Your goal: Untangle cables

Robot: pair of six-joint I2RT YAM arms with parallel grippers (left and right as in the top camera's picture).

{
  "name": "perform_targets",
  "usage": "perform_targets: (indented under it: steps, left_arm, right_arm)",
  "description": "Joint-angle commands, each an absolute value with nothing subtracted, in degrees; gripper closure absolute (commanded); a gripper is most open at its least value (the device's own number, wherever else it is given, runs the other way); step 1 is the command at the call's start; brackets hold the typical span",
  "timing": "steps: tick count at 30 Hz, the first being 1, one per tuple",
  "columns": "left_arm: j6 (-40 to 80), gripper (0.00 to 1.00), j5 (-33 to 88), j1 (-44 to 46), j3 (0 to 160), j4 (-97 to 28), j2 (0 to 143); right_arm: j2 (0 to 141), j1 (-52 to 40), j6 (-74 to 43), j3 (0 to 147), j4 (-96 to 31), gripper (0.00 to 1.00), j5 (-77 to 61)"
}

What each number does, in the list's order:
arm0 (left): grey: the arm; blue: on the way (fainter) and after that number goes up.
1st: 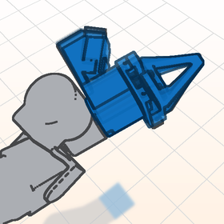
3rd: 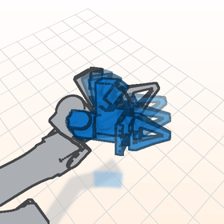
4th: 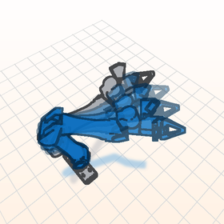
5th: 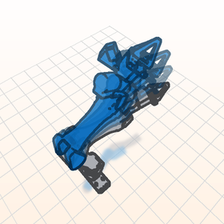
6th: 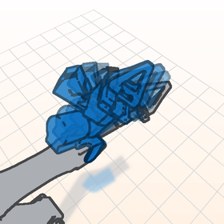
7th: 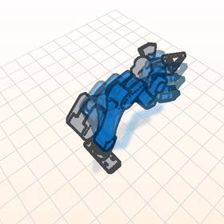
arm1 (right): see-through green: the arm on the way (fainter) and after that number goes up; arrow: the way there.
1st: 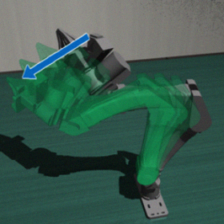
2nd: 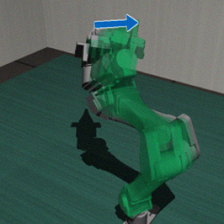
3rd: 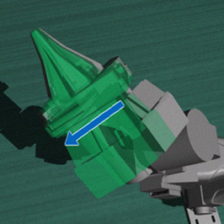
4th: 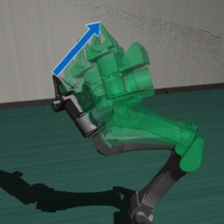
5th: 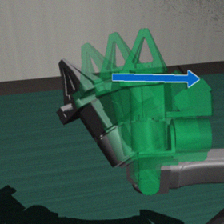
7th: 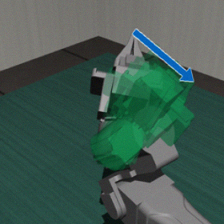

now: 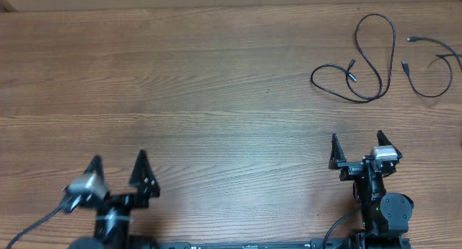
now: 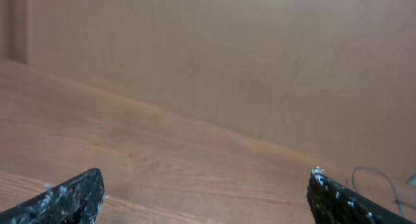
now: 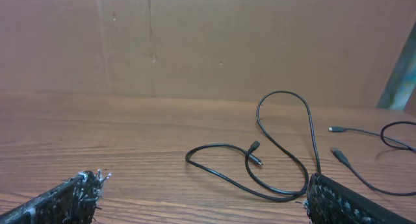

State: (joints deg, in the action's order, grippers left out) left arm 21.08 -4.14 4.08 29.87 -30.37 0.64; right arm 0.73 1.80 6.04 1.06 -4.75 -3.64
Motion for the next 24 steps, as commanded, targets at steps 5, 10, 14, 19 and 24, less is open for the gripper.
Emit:
perform_targets:
  steps: [5,10,14,19,24]
  left_arm:
    - [21.9,0.0,-1.4,3.8,16.5,-16.6,0.3]
    - [21.9,0.0,-1.4,3.8,10.3,-10.0,0.3]
    - [21.9,0.01,-1.4,3.8,5.7,-3.9,0.3]
    - [21.8,0.01,-1.4,3.8,1.8,-0.7,0.3]
    - [21.8,0.0,-1.4,3.8,0.3,-2.5,0.3]
  right_arm:
    - [0.3,2.0,6.3,0.5,-4.6,0.0,-3.6]
    - [0.3,2.0,6.3,0.5,-4.6,0.0,-3.6]
    - [0.3,2.0,6.3,0.5,-4.6,0.0,-3.6]
    - [0.3,2.0,6.3,0.5,-4.6,0.0,-3.6]
    - [0.3,2.0,6.3,0.5,-4.6,0.0,-3.6]
